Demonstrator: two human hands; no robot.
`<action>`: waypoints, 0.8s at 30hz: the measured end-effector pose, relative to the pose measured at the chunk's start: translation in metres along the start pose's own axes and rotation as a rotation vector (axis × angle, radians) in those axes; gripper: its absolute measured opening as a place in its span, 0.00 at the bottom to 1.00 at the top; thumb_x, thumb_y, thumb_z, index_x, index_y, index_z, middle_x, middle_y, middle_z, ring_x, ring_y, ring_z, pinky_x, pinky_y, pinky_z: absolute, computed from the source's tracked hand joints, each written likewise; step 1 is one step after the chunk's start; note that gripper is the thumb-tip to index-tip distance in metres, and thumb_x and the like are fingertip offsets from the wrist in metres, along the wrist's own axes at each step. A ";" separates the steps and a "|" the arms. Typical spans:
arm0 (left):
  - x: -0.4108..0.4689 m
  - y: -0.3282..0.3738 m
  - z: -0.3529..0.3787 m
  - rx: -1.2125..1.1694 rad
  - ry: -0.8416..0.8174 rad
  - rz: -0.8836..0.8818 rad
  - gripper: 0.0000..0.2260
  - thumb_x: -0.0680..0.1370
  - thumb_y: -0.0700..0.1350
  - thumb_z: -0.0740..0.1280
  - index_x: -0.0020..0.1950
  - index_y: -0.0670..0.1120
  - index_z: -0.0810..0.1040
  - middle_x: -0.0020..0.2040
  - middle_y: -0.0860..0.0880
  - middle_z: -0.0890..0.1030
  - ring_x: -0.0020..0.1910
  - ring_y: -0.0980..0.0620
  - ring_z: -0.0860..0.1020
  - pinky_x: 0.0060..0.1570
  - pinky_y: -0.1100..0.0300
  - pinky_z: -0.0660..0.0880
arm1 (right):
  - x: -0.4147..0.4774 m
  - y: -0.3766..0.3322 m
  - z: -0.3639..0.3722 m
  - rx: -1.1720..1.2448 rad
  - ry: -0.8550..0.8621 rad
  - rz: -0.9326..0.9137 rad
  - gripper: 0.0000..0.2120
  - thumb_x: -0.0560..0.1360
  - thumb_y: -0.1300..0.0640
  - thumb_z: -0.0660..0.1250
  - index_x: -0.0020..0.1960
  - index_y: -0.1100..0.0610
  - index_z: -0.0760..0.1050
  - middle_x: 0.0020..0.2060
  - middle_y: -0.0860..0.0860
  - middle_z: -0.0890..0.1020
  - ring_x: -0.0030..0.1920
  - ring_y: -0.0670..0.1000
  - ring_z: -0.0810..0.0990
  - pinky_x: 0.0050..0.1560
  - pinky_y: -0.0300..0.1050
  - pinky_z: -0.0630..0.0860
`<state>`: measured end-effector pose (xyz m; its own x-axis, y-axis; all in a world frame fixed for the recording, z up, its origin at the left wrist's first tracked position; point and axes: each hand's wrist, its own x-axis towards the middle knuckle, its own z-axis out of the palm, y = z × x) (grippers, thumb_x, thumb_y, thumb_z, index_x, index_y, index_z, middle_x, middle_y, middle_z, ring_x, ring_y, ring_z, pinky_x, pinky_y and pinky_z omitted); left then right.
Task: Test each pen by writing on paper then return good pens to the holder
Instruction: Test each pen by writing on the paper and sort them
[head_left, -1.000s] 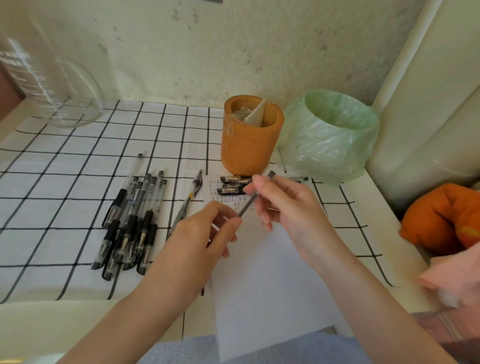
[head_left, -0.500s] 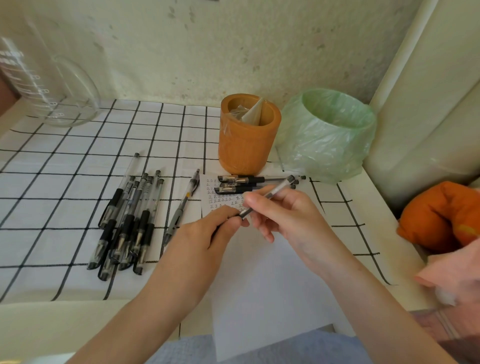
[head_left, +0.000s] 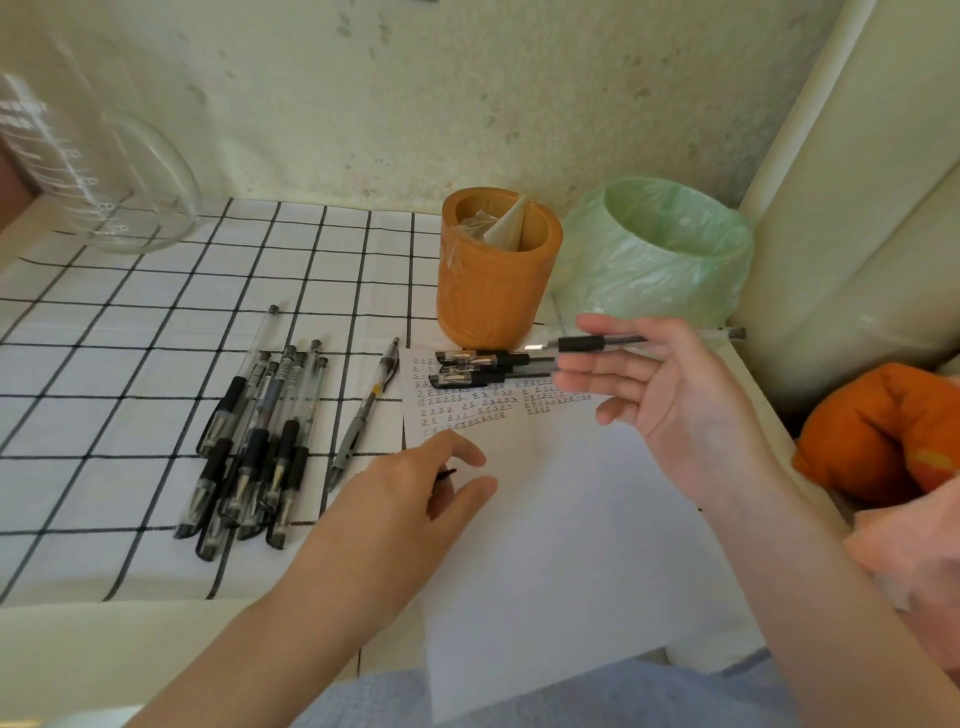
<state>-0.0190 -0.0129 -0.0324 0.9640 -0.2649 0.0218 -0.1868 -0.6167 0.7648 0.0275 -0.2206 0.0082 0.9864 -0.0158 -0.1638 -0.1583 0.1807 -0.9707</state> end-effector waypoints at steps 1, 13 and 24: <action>0.000 -0.001 0.001 0.045 -0.015 0.026 0.10 0.74 0.58 0.62 0.53 0.59 0.73 0.26 0.55 0.68 0.29 0.59 0.69 0.30 0.68 0.64 | 0.001 -0.002 -0.003 0.006 -0.010 0.007 0.15 0.79 0.55 0.55 0.52 0.60 0.79 0.42 0.59 0.85 0.43 0.55 0.85 0.28 0.38 0.74; 0.000 -0.004 0.008 0.357 -0.170 0.127 0.28 0.70 0.66 0.61 0.69 0.65 0.60 0.36 0.58 0.67 0.38 0.59 0.68 0.38 0.67 0.64 | 0.028 0.035 -0.004 -0.223 0.205 -0.090 0.15 0.80 0.57 0.59 0.42 0.64 0.78 0.24 0.55 0.80 0.25 0.53 0.80 0.20 0.37 0.63; 0.001 -0.004 0.010 0.418 -0.160 0.126 0.27 0.72 0.65 0.61 0.70 0.64 0.59 0.36 0.58 0.65 0.40 0.59 0.66 0.39 0.65 0.62 | 0.037 0.061 -0.004 -0.445 0.384 -0.325 0.21 0.74 0.59 0.70 0.32 0.72 0.66 0.25 0.57 0.65 0.28 0.50 0.62 0.28 0.40 0.60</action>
<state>-0.0194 -0.0181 -0.0418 0.8937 -0.4478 -0.0273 -0.3923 -0.8096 0.4367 0.0538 -0.2138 -0.0581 0.9141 -0.3646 0.1778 0.0592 -0.3137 -0.9477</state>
